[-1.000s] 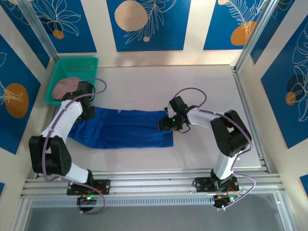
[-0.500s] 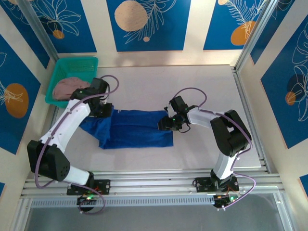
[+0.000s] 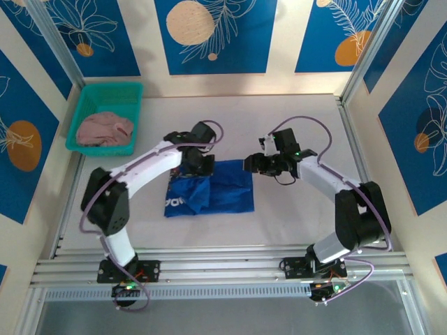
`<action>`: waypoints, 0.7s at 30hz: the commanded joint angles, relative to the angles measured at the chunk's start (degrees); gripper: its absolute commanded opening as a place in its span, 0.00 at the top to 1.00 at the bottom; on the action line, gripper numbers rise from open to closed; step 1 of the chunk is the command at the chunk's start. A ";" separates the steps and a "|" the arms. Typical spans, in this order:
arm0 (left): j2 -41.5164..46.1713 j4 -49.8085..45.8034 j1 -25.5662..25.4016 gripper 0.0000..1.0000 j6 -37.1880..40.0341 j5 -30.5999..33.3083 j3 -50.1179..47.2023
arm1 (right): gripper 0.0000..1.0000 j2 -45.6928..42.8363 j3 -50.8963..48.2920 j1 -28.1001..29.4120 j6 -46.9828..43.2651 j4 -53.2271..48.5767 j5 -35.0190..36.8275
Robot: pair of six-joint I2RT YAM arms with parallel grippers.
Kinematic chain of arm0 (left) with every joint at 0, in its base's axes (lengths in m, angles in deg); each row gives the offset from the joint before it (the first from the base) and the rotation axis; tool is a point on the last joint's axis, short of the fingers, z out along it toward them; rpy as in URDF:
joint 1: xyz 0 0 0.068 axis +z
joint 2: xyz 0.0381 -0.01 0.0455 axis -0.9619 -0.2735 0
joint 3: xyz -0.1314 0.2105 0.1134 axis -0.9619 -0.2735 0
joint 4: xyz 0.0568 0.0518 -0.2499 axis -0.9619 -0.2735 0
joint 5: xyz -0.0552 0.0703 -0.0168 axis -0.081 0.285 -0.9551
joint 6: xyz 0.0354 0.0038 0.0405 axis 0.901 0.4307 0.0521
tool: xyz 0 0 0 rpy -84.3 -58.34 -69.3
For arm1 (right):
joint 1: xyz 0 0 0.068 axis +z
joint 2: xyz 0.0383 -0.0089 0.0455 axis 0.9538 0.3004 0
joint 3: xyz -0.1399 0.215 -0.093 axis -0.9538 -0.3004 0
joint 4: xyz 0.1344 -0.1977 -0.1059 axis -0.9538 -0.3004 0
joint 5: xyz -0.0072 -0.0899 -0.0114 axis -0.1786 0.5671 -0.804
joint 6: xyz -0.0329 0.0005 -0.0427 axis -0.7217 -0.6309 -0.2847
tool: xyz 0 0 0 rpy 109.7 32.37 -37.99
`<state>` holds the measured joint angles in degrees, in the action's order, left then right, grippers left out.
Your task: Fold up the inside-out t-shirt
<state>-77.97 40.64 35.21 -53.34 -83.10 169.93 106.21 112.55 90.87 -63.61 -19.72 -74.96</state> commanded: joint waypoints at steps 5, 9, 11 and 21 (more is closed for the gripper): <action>-14.83 11.37 -7.32 0.47 -8.51 -10.37 18.13 | 0.43 -7.86 -7.60 -6.20 2.54 -5.97 3.12; -13.61 13.02 -7.33 0.38 -6.40 -16.40 20.06 | 0.40 -13.93 -11.67 -11.19 5.80 -5.73 5.20; -9.75 11.56 -6.87 0.35 -2.06 -17.27 18.55 | 0.38 -15.68 -12.77 -12.02 6.76 -4.69 5.84; 12.73 13.56 2.86 0.18 5.70 -10.10 -12.13 | 0.26 -6.50 -3.53 -5.43 5.64 2.22 1.42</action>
<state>-64.77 53.54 35.08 -49.84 -94.46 162.65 96.85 104.61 83.02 -57.55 -20.51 -70.89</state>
